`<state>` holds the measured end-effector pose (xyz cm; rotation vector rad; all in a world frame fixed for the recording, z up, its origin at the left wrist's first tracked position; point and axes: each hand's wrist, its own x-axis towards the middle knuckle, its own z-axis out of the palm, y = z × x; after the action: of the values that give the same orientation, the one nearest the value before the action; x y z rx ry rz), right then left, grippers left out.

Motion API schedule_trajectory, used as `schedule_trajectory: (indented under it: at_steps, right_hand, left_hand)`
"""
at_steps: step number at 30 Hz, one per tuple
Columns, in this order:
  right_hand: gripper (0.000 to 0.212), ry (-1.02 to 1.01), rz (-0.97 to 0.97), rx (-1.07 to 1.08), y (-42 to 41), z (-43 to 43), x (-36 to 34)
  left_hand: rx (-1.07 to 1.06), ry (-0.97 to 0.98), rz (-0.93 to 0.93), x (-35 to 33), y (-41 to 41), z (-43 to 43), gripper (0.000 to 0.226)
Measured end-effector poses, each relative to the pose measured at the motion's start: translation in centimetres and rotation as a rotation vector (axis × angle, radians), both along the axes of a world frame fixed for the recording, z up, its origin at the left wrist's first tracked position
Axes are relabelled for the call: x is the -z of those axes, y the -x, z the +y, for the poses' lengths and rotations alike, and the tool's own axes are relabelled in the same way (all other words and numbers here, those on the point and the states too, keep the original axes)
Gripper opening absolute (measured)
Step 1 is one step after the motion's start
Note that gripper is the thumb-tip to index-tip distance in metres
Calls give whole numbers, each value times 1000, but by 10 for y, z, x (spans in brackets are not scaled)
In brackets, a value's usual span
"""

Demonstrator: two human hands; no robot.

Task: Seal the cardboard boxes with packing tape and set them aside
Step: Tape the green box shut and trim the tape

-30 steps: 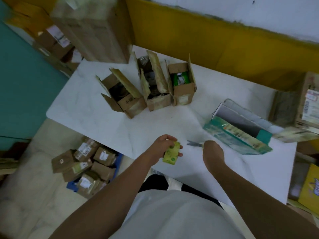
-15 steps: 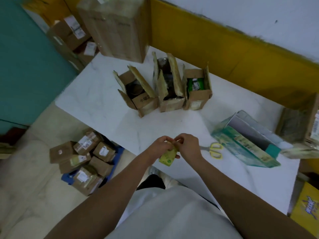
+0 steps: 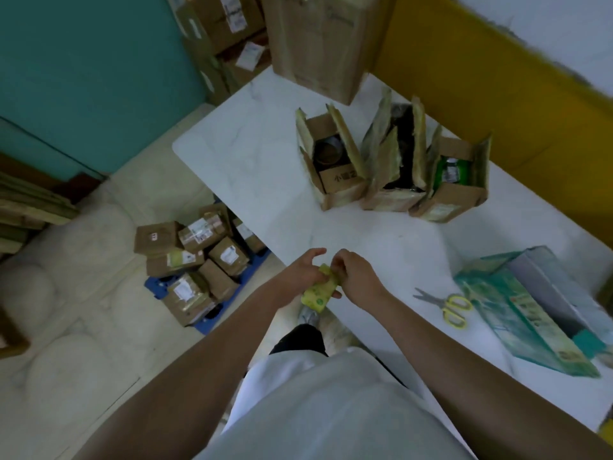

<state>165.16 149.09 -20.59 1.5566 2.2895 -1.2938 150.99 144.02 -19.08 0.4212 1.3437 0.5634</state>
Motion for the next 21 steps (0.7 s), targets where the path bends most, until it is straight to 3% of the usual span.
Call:
schedule_trajectory:
  at_steps: [4, 8, 10, 15, 21]
  right_hand:
    - [9, 158, 85, 96, 1, 6, -3]
    - [5, 16, -30, -11, 13, 4, -5]
    - [8, -77, -84, -65, 18, -2, -3]
    - [23, -76, -78, -60, 29, -12, -3]
    - [21, 36, -106, 8, 41, -11, 27]
  left_hand:
    - [35, -48, -14, 1, 11, -5, 70]
    - [64, -61, 30, 0, 12, -2, 72]
    - [141, -64, 114, -5, 12, 1, 72]
    - [266, -115, 431, -3, 18, -6, 60]
    - [180, 19, 567, 40, 18, -32, 67]
